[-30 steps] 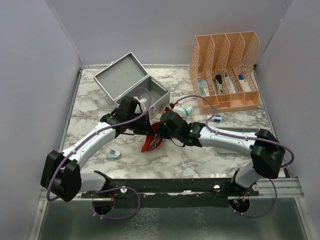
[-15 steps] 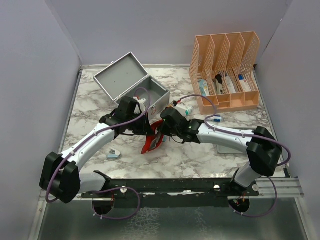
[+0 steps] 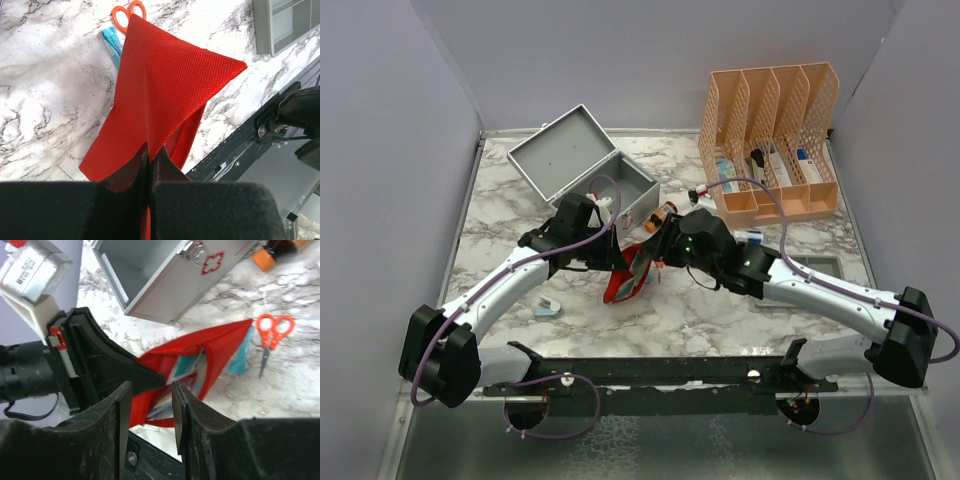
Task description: Organize the medicine kit
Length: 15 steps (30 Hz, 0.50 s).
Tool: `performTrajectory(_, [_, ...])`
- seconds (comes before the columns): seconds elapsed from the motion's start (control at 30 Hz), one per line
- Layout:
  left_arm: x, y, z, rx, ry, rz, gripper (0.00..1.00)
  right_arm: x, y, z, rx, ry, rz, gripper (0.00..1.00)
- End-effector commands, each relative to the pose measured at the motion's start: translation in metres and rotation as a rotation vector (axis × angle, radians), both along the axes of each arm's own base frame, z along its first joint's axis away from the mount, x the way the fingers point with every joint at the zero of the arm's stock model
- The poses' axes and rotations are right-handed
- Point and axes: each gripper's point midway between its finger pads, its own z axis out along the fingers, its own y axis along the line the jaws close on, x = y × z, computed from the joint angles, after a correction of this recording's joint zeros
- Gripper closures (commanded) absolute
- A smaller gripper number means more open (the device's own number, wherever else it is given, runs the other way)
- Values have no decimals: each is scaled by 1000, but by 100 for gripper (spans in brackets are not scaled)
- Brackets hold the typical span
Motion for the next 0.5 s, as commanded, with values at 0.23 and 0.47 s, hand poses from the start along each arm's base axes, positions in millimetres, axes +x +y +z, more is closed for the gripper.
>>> performTrajectory(0.23, [-1,-5,19,-51,-44,-20,100,-6,-52,-51,-221,42,-95,62])
performTrajectory(0.47, [-2,-4,34,-74,-88,-19,100,9,-65,-92,-359,92,-135,63])
